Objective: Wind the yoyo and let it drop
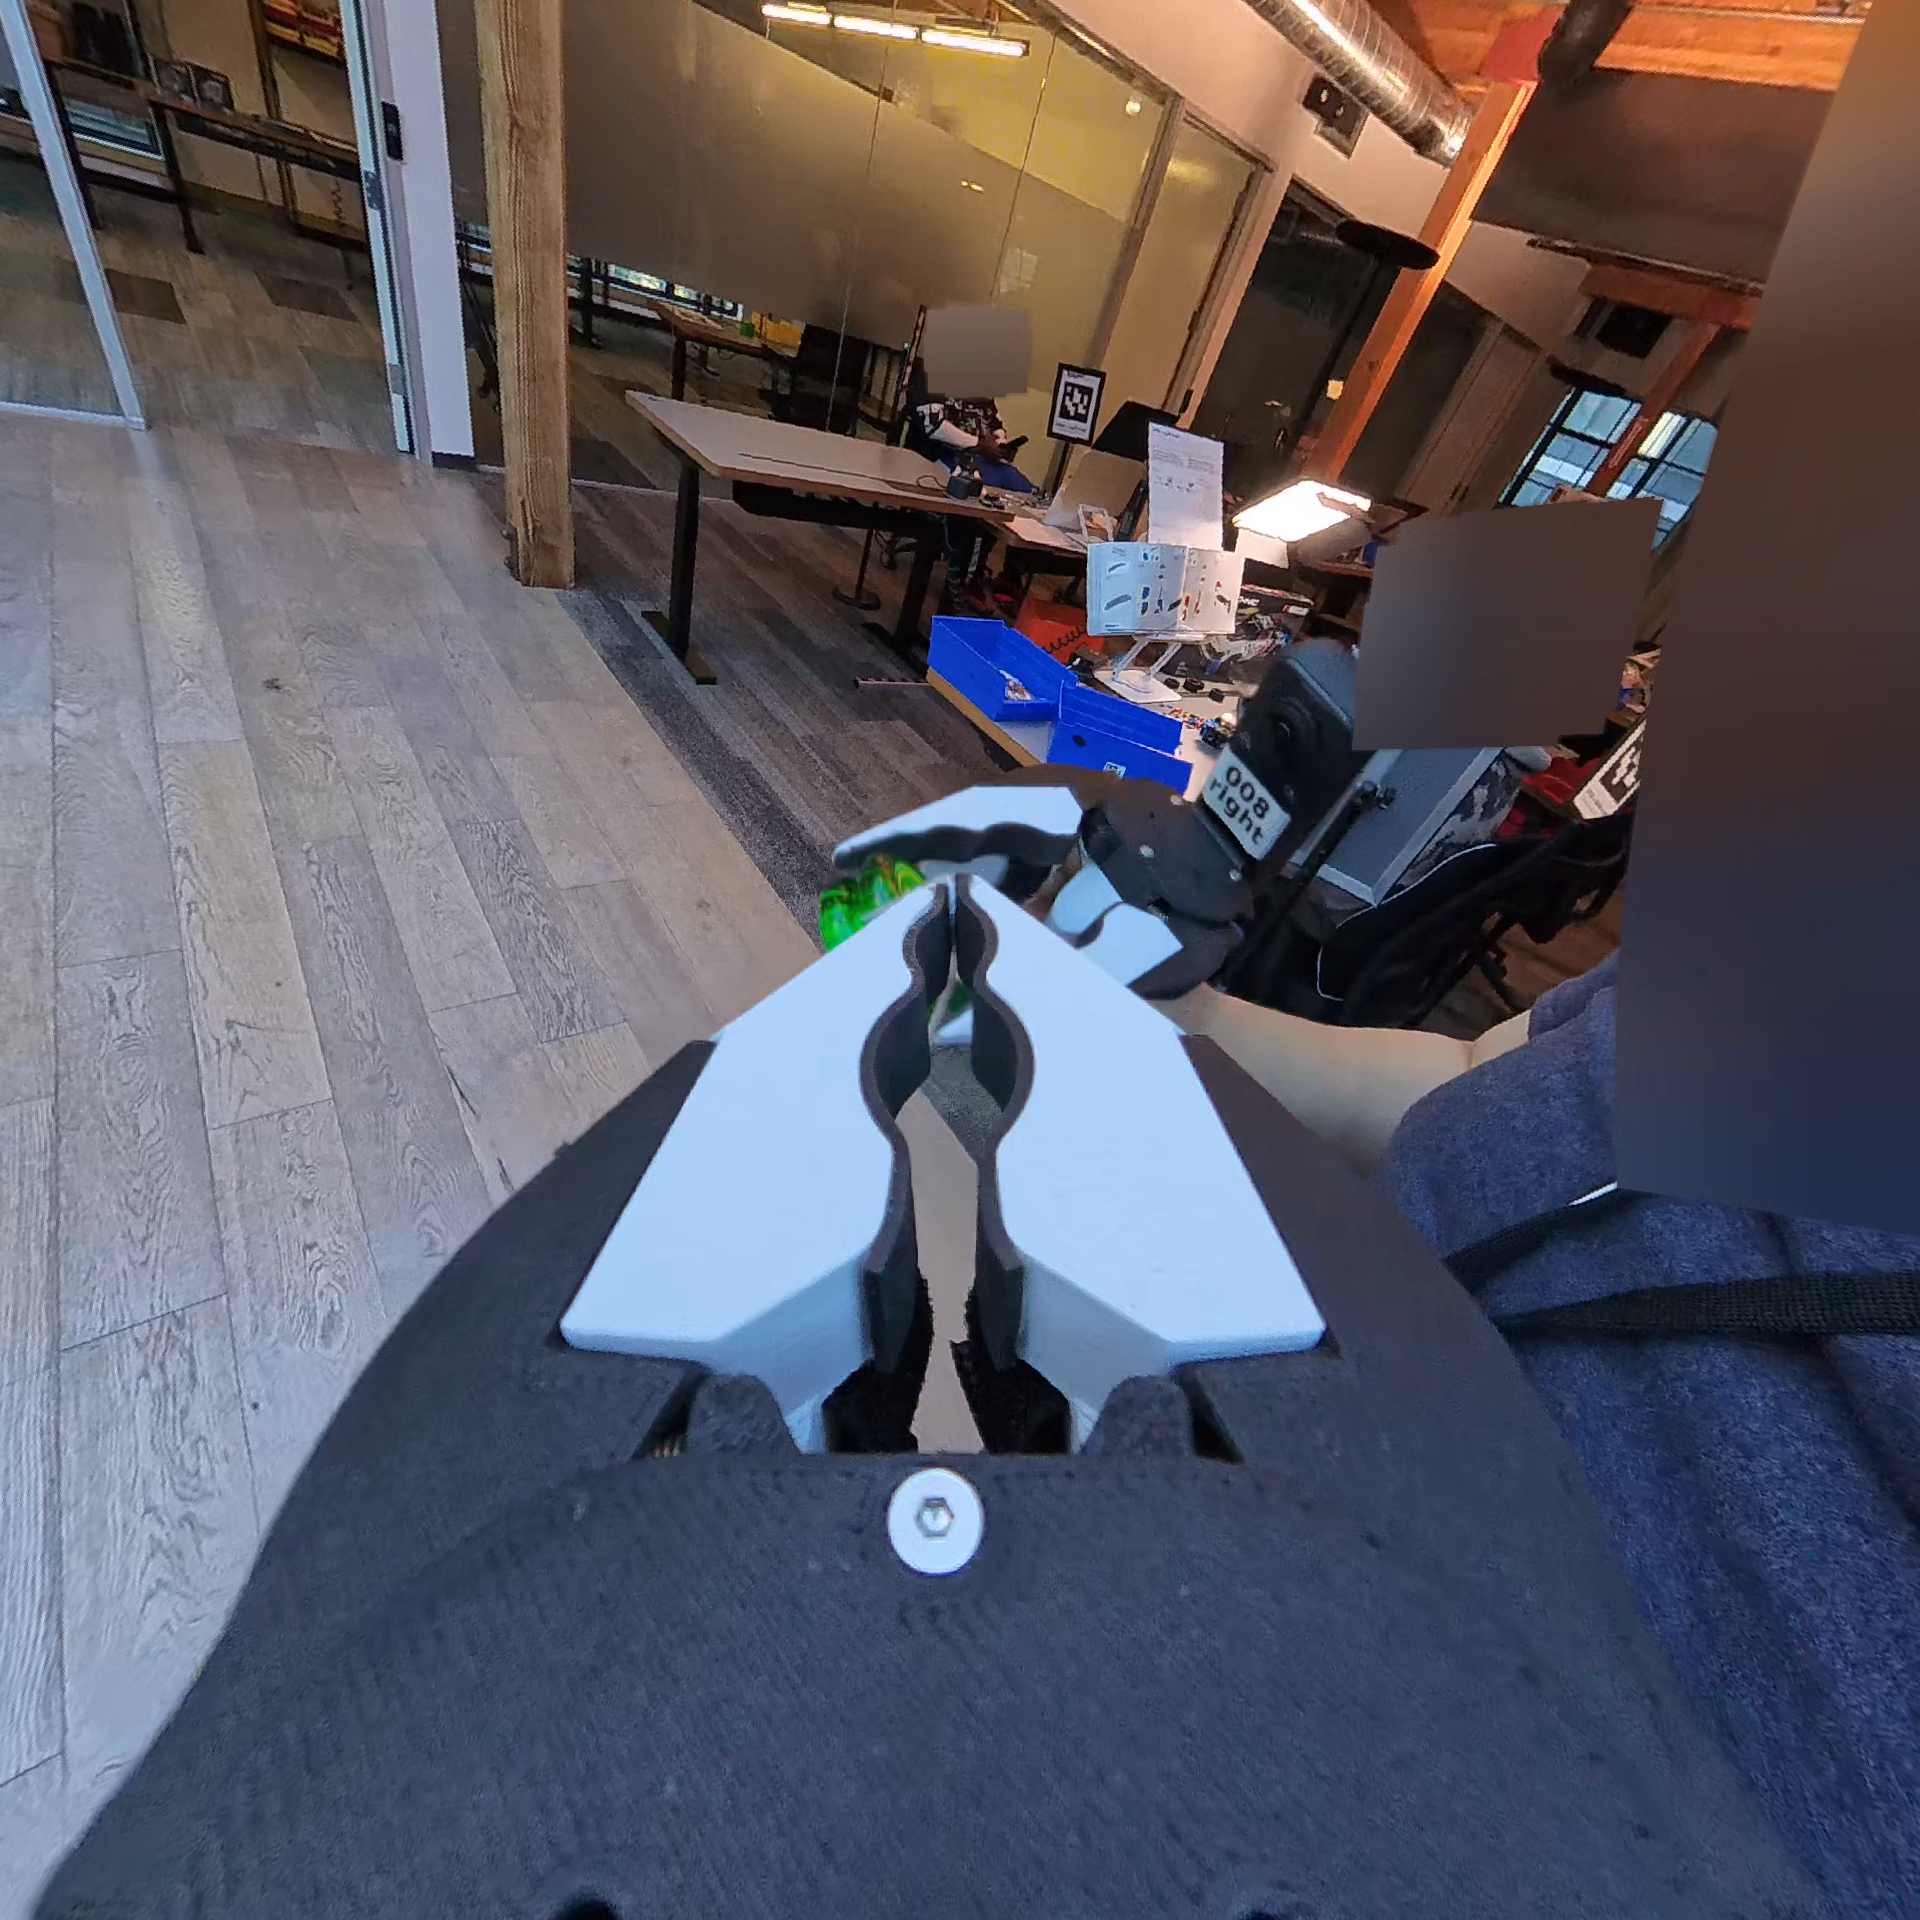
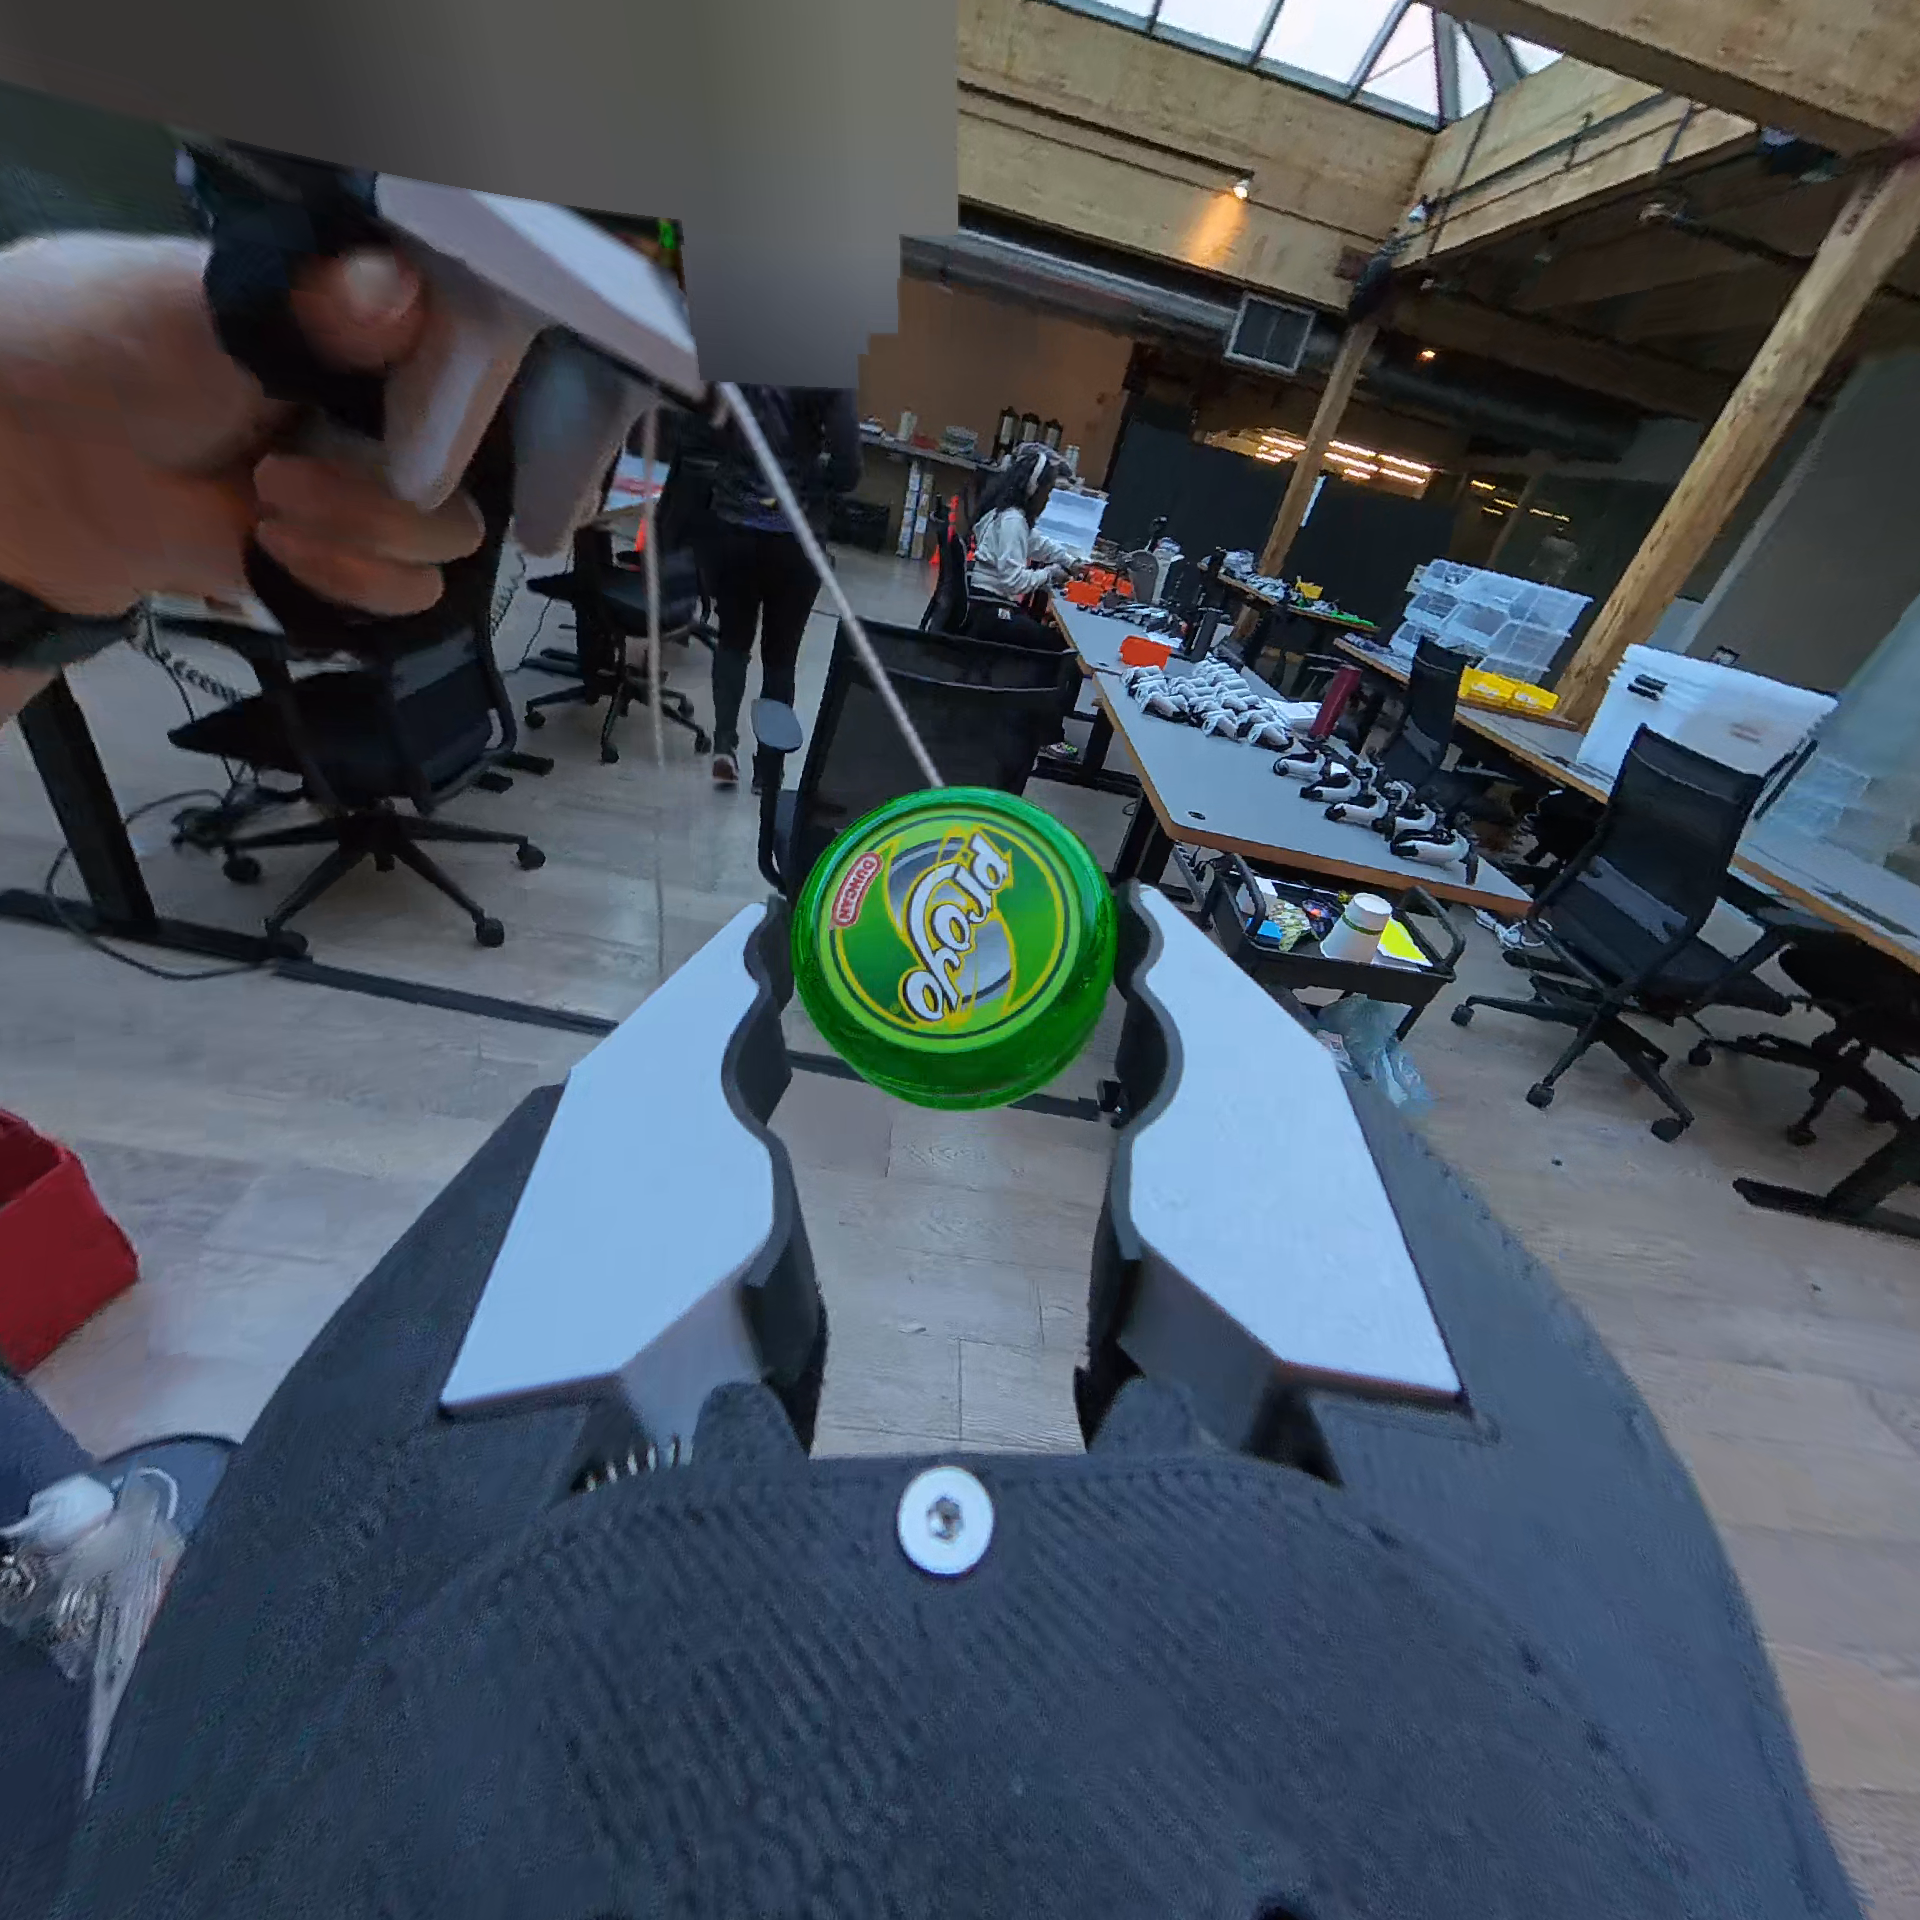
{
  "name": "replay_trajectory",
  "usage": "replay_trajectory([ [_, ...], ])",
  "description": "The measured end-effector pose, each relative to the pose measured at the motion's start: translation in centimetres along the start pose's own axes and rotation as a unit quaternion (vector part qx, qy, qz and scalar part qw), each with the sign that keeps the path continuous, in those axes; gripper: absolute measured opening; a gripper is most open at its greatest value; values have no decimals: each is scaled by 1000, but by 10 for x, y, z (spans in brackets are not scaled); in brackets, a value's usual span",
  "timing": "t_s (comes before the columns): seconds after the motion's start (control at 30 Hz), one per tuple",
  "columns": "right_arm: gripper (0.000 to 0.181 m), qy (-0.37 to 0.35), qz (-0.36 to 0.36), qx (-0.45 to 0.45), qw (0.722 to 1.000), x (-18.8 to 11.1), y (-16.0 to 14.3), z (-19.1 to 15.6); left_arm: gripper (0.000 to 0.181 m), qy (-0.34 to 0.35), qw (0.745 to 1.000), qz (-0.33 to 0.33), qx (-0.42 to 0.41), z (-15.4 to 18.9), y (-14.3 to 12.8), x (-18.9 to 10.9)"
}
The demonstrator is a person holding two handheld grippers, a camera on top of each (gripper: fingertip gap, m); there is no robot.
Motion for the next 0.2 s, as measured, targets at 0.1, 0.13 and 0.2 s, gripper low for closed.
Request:
replay_trajectory([
  [0.1,61,-14,30,58,998,-7,4,15,0,-57,998,5,-24,11,-7,3],
  [0.13,61,-15,41,73,996,-8,6,19,0,-68,997,2,-27,14,-10,5],
  [0.2,61,0,81,111,991,-11,12,22,0,-74,997,-6,-31,16,-16,11],
])
Point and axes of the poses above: each gripper's, where its closed fingertips meet, x out along the fingers, y out of its top, z = x × y across the jaws, the point moved 4 cm from there along -x, back along the fingers, and after that the axes turned 11 degrees about -x, right-handed, at the moved point
